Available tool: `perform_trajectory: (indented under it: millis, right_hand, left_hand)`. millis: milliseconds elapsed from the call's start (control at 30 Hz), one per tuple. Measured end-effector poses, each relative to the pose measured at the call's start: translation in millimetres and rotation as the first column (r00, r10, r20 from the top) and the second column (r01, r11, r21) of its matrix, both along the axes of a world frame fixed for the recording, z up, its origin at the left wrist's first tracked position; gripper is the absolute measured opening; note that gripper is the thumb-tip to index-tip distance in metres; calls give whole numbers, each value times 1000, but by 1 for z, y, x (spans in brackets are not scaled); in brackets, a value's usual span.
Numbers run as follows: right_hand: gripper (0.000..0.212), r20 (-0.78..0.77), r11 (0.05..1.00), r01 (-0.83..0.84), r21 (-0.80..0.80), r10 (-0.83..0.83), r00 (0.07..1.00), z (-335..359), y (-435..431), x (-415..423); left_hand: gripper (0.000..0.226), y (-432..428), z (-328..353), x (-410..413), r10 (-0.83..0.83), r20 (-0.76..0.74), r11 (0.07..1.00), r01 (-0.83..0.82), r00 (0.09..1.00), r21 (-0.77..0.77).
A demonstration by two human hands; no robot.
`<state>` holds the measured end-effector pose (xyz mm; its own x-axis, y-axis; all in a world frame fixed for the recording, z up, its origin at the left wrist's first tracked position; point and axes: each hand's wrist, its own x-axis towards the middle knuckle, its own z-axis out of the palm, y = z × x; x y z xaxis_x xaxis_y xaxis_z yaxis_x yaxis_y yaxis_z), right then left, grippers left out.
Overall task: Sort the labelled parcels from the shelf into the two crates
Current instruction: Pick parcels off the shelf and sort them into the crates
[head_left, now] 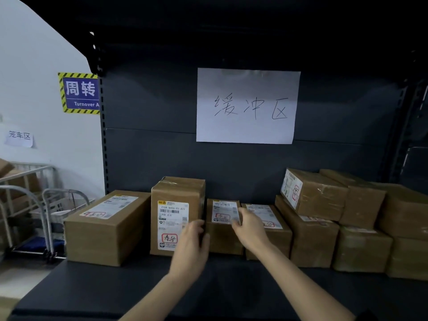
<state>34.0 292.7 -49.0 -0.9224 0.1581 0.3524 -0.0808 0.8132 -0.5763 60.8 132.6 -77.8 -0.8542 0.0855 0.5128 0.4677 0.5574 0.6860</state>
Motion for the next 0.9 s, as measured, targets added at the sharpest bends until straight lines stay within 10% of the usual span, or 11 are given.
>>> perform_trajectory:
  millis: [267,433,900]
  right_hand:
    - [23,91,965,94,243,-119,989,6,-9,-12]
    - [21,108,990,74,121,-87,990,2,-15,-19]
    - [66,4,952,51,-302,-52,999,-64,-20,44]
  left_hand:
    - [49,37,20,-37,38,402,994,-76,915,79]
    - [48,32,17,-55,-72,577,958,-105,814,268]
    - [64,4,-29,-3,-180,316,971,118,931,207]
